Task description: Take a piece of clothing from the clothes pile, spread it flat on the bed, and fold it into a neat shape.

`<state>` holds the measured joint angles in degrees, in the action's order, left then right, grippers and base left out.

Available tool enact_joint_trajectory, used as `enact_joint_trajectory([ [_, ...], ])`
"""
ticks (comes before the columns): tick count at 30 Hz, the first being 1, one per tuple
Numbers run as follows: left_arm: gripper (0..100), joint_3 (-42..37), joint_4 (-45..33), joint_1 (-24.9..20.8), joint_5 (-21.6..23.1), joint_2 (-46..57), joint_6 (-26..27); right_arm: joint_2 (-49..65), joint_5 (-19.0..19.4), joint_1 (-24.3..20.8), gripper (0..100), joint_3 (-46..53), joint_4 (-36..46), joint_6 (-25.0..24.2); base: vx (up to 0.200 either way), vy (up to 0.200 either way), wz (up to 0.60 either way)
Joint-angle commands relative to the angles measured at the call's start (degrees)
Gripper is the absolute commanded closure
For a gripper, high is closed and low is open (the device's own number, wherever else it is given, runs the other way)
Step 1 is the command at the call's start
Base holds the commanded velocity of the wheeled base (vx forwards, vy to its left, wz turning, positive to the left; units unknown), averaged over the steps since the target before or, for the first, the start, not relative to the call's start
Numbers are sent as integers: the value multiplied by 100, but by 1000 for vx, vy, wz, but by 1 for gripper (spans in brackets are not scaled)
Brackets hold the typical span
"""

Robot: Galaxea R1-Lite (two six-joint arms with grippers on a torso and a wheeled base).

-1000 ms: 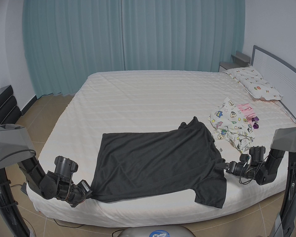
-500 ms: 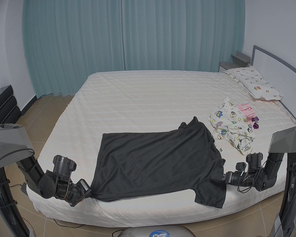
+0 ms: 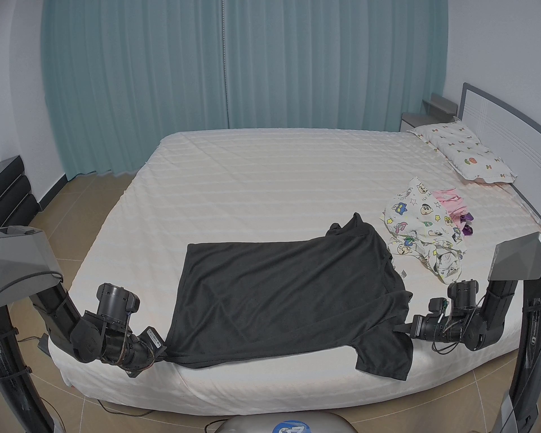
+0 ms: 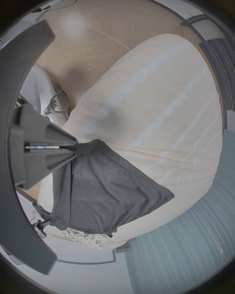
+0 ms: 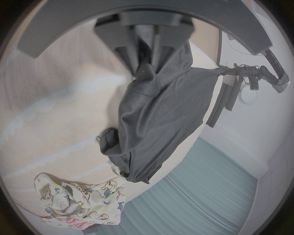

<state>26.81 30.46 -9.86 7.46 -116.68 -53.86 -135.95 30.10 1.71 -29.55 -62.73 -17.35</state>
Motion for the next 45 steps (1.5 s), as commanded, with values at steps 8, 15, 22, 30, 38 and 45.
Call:
enact_joint_trajectory([
  [8,100,-9,3,2,-8,22,-2,323,392,383,100,292,-116,-14,0,0,0],
  [15,100,-79,-67,2,-17,418,24,622,1007,779,100,503,-143,3,0,0,0],
  [22,100,-211,-102,-33,-43,681,51,772,1446,1156,100,679,-160,381,0,0,0],
  [30,100,-316,-181,-253,-113,681,60,1088,2255,1526,100,1127,-160,882,0,0,0],
  [38,100,-378,-172,-561,-526,848,60,1510,2325,1552,100,1637,-160,1119,0,0,0],
  [45,100,-404,-225,-587,-895,945,86,1624,2360,1631,100,1988,-187,1568,0,0,0],
])
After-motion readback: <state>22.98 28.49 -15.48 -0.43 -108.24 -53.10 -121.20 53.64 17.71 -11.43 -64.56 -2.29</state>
